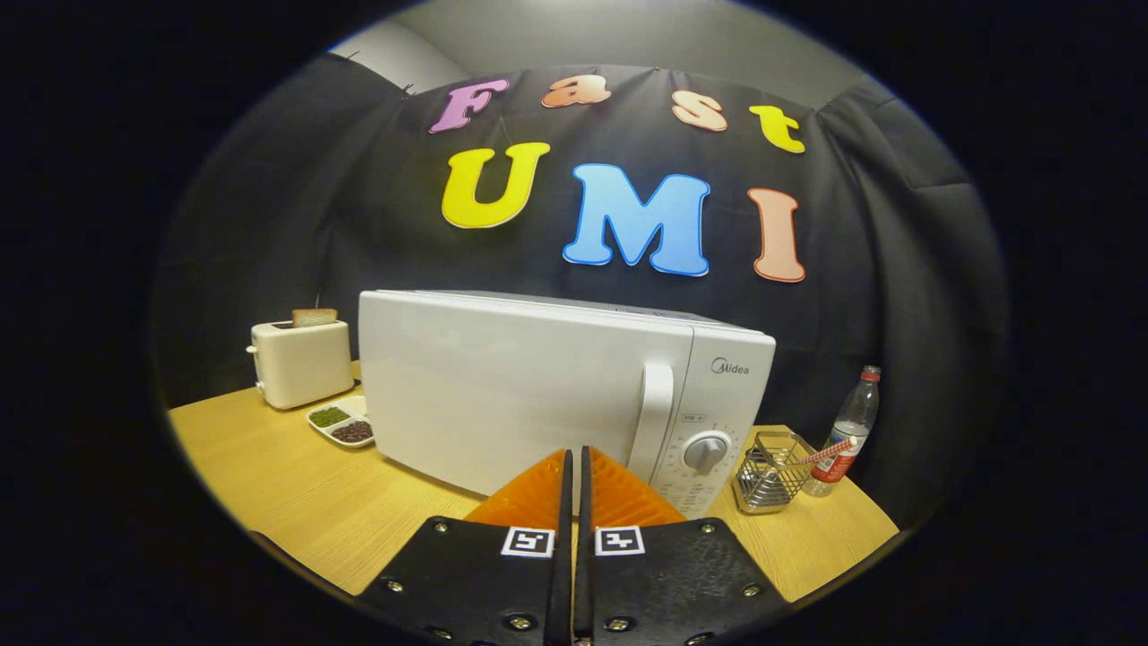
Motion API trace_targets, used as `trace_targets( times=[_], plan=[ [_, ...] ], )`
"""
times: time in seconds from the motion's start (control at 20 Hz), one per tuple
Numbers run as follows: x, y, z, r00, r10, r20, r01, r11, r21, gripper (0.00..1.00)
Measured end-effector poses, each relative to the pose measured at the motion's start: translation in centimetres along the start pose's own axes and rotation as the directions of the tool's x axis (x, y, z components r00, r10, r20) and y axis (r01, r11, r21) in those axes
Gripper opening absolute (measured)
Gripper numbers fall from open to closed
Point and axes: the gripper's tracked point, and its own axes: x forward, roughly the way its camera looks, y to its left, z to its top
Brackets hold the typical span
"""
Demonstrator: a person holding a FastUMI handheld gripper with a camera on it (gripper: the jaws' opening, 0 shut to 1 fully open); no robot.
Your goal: Open the microwave, put the food inside, and close the microwave door.
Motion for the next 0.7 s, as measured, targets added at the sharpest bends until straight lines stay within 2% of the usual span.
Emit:
trace_targets(
  times=[0.6,0.7],
  plan=[
    [-18.5,0.0,4.0,0.981,0.169,0.096,-0.174,0.983,0.05,0.02],
    [-20.7,-1.0,4.6,0.981,0.159,0.109,-0.162,0.987,0.021,0.02]
  ],
)
